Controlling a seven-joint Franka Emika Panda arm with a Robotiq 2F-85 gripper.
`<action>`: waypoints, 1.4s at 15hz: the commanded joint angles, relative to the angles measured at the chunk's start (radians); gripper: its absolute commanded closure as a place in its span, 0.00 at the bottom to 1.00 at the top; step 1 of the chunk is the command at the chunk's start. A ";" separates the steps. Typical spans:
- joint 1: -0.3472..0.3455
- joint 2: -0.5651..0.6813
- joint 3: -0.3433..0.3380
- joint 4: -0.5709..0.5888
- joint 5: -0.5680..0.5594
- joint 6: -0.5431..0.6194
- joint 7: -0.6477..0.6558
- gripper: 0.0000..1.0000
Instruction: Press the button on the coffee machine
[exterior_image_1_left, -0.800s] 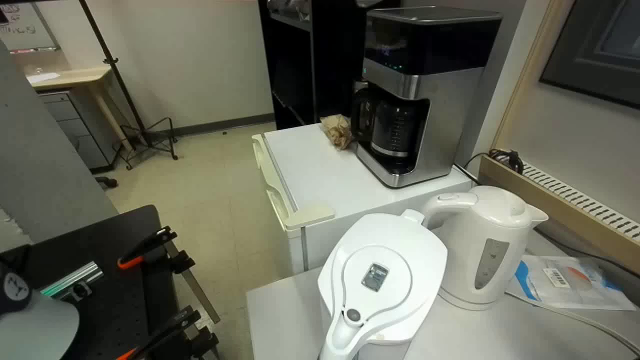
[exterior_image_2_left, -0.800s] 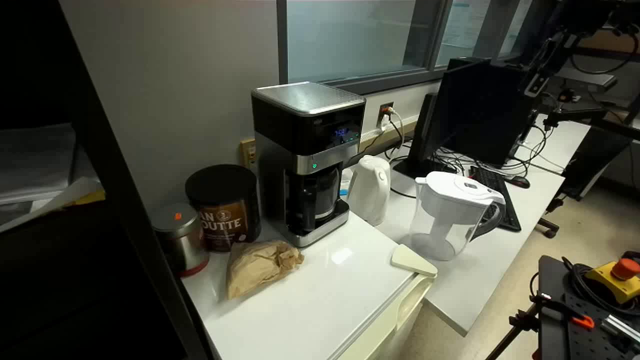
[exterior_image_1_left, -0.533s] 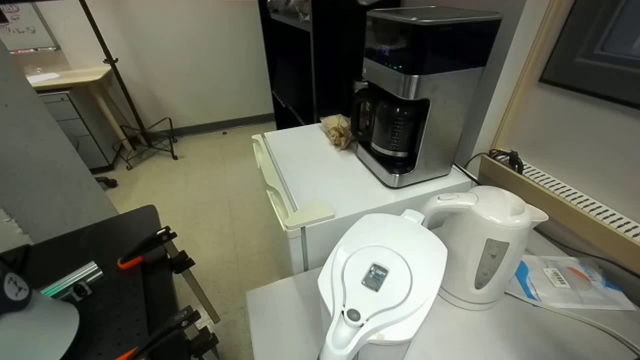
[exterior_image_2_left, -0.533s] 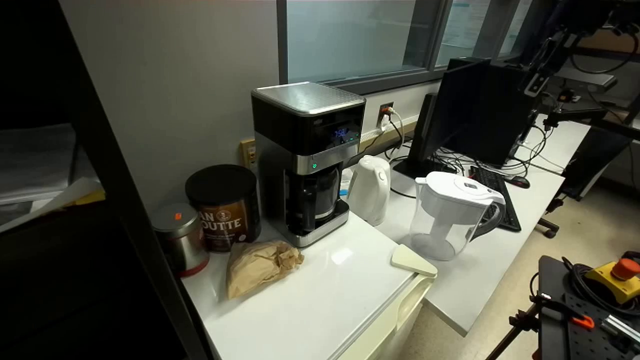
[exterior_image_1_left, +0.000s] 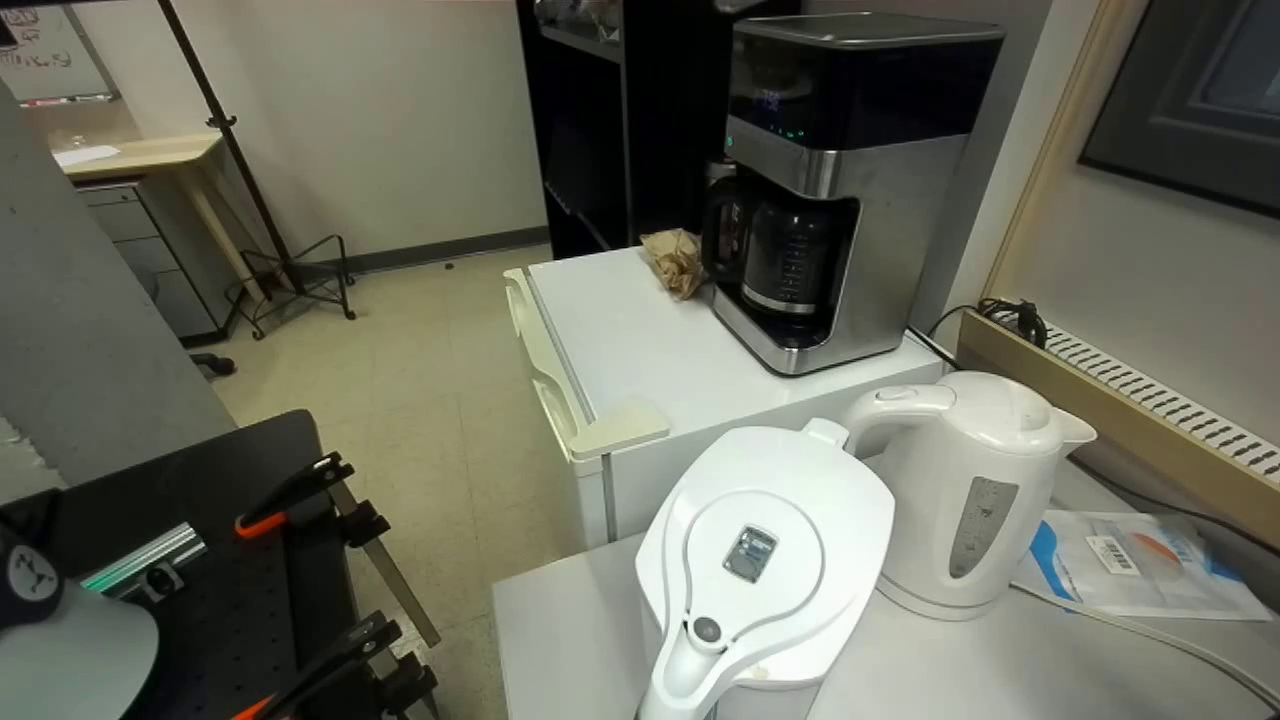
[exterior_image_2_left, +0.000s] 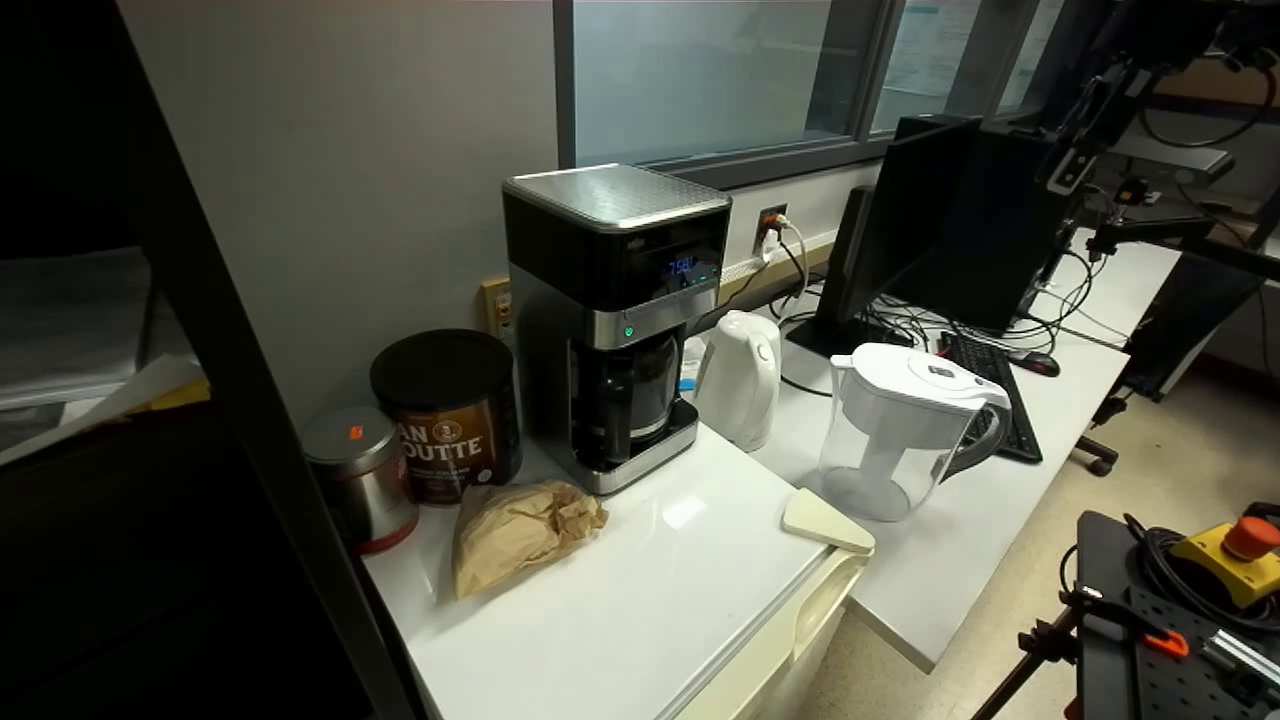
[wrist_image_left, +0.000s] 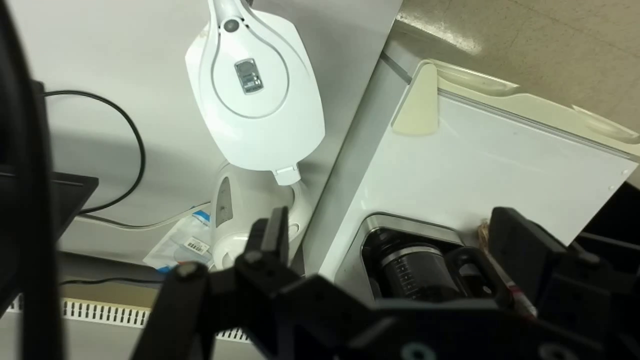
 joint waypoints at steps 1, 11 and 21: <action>-0.013 0.014 0.041 -0.016 0.002 0.046 -0.002 0.00; 0.011 0.029 0.162 -0.121 -0.042 0.304 0.017 0.00; 0.034 0.075 0.282 -0.233 -0.172 0.531 0.097 0.76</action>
